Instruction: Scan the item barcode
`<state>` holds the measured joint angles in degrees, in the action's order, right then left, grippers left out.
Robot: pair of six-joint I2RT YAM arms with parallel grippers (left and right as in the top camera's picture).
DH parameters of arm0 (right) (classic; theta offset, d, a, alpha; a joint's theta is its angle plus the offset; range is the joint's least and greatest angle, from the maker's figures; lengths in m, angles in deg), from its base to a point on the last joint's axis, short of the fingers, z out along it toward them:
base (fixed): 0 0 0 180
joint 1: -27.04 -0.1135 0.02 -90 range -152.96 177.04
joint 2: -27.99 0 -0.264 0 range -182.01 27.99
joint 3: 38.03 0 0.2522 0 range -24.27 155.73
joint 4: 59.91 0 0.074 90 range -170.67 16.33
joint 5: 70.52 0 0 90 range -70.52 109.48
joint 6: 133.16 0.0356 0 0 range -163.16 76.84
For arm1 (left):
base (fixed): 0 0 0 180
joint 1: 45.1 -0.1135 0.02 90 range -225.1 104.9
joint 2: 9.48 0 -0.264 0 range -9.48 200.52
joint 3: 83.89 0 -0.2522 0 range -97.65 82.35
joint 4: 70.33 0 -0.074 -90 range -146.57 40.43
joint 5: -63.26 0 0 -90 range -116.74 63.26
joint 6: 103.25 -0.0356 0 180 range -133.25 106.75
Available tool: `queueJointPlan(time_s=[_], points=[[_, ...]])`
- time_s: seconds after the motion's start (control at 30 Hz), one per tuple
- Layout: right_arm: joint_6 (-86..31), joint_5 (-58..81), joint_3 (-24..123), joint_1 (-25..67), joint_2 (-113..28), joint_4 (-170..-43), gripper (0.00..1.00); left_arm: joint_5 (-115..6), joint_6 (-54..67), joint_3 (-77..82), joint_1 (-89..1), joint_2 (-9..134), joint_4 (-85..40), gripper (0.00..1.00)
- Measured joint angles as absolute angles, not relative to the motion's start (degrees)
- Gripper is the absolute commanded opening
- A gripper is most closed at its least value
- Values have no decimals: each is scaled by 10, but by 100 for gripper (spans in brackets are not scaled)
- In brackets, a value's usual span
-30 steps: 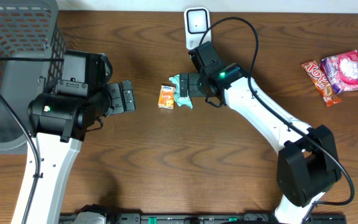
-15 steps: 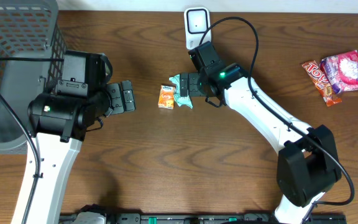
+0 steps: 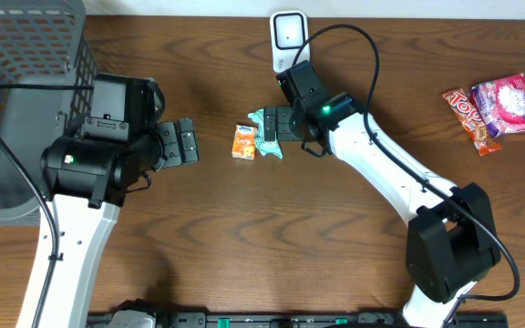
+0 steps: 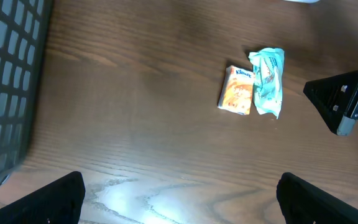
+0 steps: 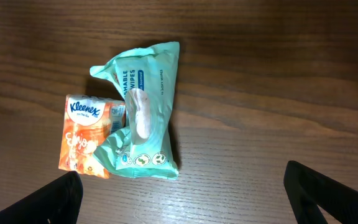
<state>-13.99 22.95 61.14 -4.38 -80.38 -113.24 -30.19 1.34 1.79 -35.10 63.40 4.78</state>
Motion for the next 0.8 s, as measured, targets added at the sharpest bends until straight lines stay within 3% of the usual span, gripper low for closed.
queueJointPlan(time_s=[0.8], points=[[-140, 252, 611, -44, -804, -1115, 99, -302, 13, 18, -351, 634, 48, 98]])
